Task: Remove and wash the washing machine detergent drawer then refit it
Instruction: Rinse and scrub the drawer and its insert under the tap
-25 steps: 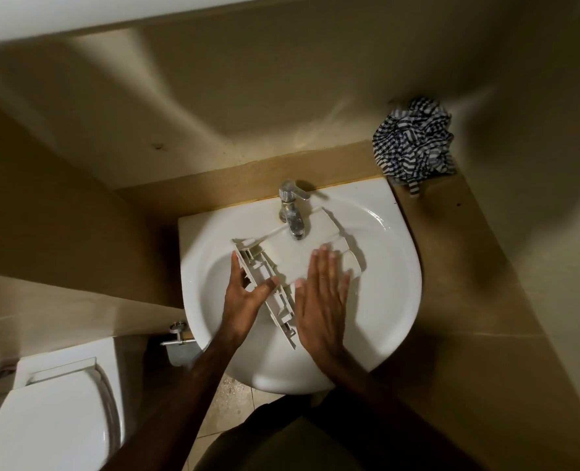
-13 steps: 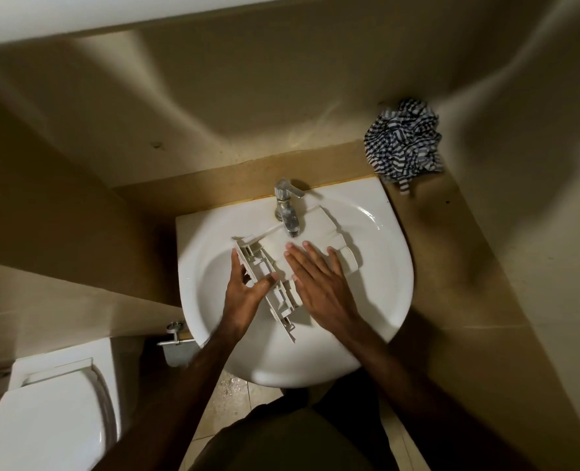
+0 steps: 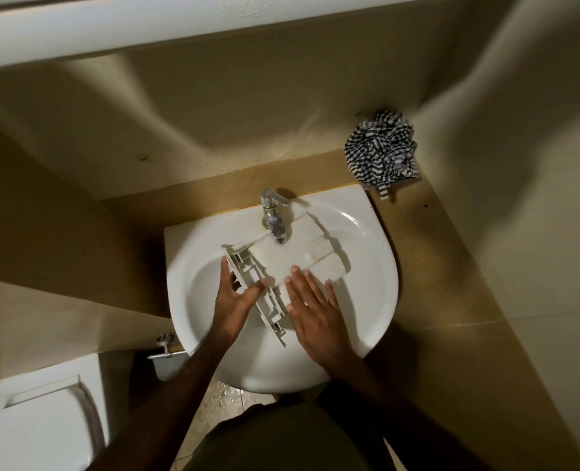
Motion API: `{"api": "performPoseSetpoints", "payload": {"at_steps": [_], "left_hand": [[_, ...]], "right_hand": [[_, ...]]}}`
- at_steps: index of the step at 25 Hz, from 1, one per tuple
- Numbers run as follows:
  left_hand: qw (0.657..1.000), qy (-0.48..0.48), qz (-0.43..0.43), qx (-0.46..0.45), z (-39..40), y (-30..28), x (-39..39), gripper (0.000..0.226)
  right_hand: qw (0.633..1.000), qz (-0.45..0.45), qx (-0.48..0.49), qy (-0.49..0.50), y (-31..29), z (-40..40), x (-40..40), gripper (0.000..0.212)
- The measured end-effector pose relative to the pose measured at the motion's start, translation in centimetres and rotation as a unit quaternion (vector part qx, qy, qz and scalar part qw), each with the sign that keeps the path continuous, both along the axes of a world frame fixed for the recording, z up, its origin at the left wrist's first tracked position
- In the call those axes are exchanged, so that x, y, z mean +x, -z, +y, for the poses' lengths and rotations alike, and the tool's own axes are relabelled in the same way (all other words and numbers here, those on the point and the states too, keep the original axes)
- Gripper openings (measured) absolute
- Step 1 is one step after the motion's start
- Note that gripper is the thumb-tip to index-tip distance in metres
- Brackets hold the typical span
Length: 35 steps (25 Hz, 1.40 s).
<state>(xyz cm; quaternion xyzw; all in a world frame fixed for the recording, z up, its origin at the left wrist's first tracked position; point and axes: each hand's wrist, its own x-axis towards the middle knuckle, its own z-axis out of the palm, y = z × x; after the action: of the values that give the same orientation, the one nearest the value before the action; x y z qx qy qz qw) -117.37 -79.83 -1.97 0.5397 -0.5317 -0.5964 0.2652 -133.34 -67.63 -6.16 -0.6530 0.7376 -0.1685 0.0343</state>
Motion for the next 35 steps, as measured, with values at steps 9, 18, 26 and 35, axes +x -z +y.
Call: {"api": "performPoseSetpoints", "payload": {"at_steps": [9,18,26,35], "left_hand": [[1.0,-0.001,0.008,0.003,-0.1,0.4,-0.1,0.09],[1.0,-0.003,-0.004,0.0,0.1,0.0,-0.2,0.098],[1.0,-0.006,0.002,0.005,0.1,0.0,-0.4,0.097],[1.0,-0.008,-0.001,0.003,0.1,0.1,-0.6,0.094]], "right_hand": [[0.998,-0.037,-0.025,0.035,-1.2,-0.7,-0.8,0.041],[0.998,-0.005,0.002,0.058,-0.4,-2.2,-1.8,0.059],[0.999,-0.011,0.003,0.051,0.5,0.6,0.0,0.06],[0.992,-0.066,0.006,0.109,-2.1,-2.6,0.0,0.052]]}}
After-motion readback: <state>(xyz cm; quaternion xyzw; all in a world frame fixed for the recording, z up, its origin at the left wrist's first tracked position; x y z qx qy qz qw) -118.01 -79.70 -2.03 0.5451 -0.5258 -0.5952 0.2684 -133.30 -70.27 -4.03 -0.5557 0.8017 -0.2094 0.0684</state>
